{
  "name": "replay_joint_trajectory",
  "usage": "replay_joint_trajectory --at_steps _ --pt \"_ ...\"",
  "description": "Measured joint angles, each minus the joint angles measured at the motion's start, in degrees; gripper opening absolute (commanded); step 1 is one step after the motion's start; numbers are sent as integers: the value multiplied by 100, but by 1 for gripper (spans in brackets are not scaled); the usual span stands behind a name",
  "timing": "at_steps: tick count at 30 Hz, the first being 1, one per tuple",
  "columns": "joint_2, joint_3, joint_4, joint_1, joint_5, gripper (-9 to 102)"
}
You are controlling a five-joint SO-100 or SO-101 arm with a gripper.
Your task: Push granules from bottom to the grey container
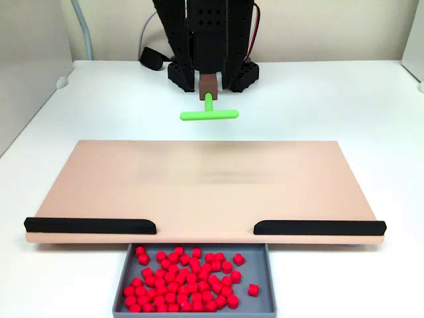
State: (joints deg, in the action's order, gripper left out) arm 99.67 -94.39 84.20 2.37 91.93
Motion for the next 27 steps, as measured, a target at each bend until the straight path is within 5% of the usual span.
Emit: replay_joint_trajectory --at_steps 9,27 --pt "1468 -1626 -44 88 88 0" --pt "1424 -1661 -53 97 -185 0"
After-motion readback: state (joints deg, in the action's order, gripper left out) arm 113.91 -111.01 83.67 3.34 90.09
